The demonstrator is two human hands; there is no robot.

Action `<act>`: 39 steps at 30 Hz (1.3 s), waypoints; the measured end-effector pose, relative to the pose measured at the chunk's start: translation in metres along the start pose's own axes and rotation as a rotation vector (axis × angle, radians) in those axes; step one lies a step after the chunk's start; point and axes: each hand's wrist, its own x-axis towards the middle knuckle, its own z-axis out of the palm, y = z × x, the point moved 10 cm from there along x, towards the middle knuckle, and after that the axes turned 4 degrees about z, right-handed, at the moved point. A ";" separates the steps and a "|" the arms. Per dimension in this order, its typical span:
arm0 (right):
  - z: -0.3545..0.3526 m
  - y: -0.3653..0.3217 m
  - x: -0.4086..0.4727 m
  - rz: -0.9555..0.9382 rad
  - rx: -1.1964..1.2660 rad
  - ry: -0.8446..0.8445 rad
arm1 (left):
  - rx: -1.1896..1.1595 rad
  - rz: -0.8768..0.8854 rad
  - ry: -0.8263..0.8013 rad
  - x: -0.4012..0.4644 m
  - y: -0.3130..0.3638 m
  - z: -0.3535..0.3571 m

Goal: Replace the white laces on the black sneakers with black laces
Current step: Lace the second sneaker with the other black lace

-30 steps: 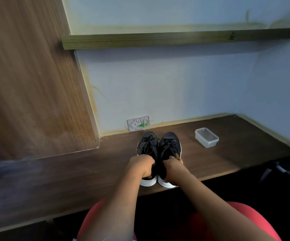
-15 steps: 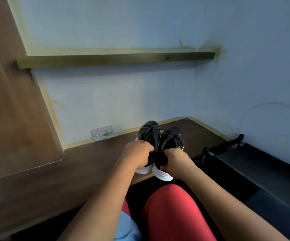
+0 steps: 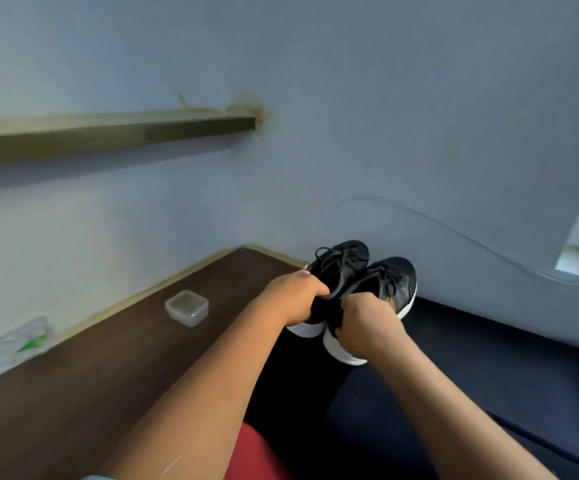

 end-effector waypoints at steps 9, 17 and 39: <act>0.023 0.035 0.026 0.138 0.040 -0.097 | 0.069 -0.008 0.042 0.052 -0.013 0.037; 0.048 0.035 0.033 0.153 0.047 -0.131 | -0.029 -0.018 -0.039 0.061 -0.034 0.065; 0.044 0.040 0.039 0.156 -0.115 -0.088 | 0.011 0.003 -0.096 0.063 -0.023 0.072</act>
